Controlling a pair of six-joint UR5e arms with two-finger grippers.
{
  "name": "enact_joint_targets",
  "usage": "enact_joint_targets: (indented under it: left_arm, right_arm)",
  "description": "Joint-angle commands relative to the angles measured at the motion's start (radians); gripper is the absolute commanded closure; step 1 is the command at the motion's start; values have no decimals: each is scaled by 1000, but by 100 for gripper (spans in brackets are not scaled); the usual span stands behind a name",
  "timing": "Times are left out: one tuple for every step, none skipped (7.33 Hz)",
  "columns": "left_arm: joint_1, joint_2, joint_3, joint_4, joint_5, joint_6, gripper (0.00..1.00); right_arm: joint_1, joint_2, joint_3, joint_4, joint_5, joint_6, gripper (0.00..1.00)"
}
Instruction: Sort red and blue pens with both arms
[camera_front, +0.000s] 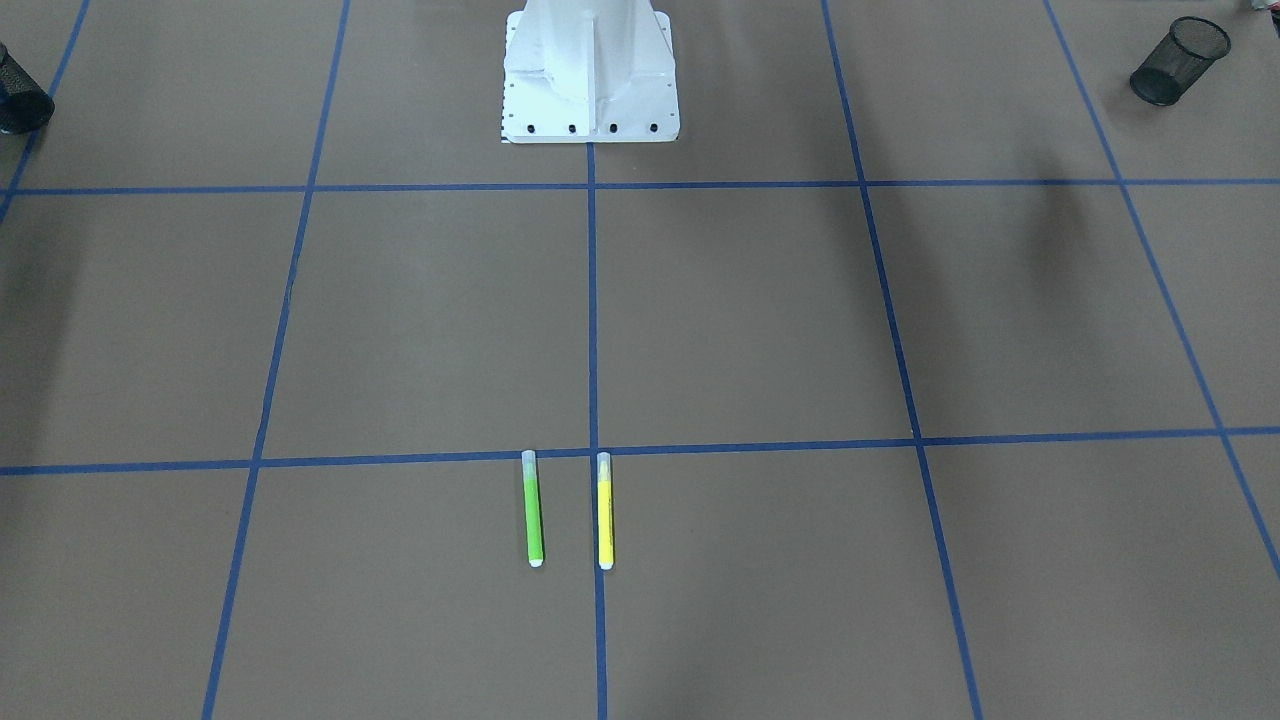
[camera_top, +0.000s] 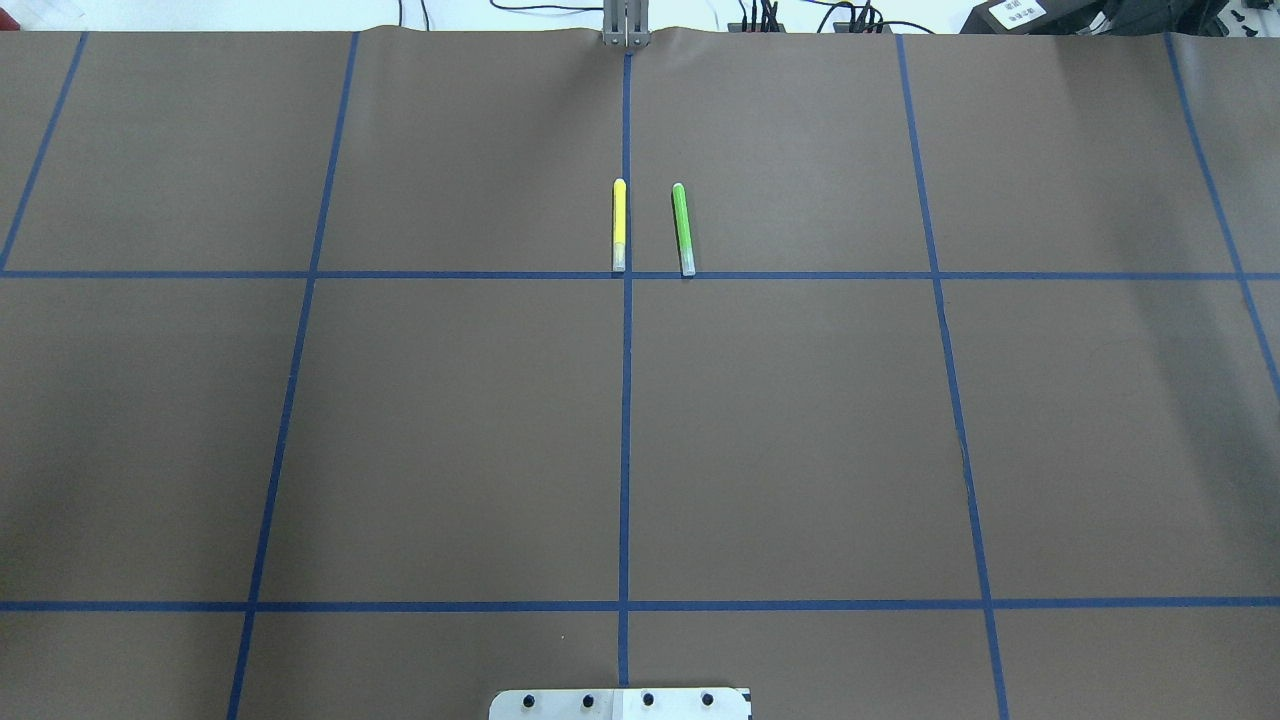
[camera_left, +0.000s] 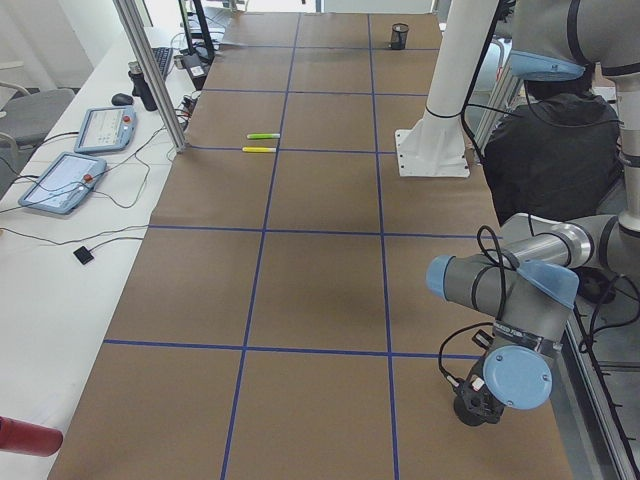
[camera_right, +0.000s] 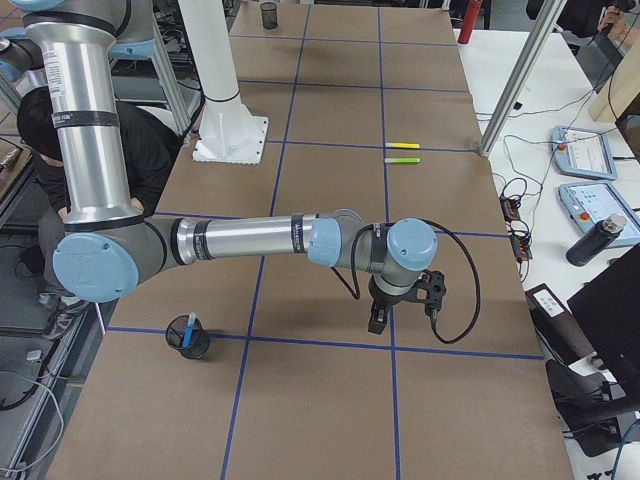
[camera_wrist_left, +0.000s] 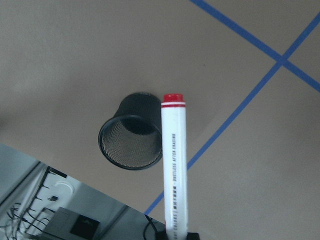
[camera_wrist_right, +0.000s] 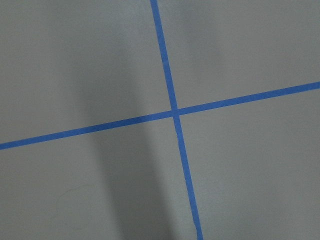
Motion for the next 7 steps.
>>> enact_joint_targets:
  left_arm:
    - [-17, -11, 115, 36, -1, 2, 100]
    - [-18, -32, 166, 59, -3, 2, 100]
    - [-18, -46, 198, 85, -4, 2, 100]
    - [-20, -60, 232, 102, -32, 2, 100]
    - [-20, -103, 298, 112, -58, 2, 100]
    - [-20, -132, 353, 109, -59, 2, 100]
    - [-20, -141, 376, 114, -61, 2, 100]
  right_arm:
    - [-10, -2, 19, 0, -6, 31, 1]
    - [-10, -2, 18, 0, -6, 31, 1]
    - [-10, 0, 19, 0, -6, 31, 1]
    - [-10, 0, 24, 0, -7, 38, 1]
    - [-12, 0, 25, 0, -7, 64, 1]
    - [-12, 0, 25, 0, -7, 66, 1]
    - [-12, 0, 28, 0, -7, 66, 1]
